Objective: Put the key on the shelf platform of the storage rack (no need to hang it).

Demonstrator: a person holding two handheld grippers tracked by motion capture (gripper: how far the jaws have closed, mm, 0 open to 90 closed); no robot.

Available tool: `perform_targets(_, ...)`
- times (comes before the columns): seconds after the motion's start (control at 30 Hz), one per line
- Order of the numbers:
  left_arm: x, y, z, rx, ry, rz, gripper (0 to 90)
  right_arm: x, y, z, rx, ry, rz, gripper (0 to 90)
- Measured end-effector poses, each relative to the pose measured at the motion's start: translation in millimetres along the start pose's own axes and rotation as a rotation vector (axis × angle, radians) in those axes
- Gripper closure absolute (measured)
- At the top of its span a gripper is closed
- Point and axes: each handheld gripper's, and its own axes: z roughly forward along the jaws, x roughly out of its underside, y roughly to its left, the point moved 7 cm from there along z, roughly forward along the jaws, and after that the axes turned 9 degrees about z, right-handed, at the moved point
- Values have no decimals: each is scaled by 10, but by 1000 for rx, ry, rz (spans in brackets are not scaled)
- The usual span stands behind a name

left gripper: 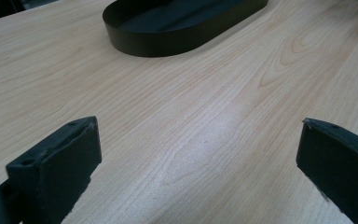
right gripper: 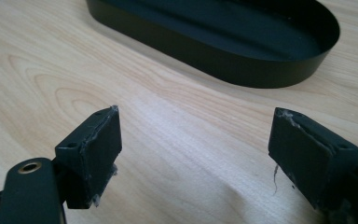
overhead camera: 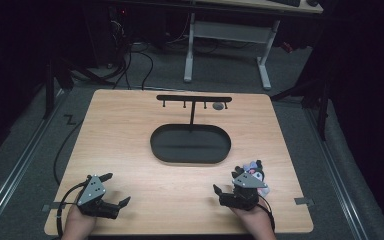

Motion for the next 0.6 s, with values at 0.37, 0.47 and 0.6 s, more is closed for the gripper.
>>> perform_targets(0.37,-18,10,16,0,-4,11,5,70,117,82,-4,142,-20,189)
perform_targets(0.47,-30,-5,35,5,-2,24,5,90,130,75,-2,159,-14,190)
perform_targets(0.6,-37,-23,59,12,3,39,5,93,147,65,1,179,-10,196)
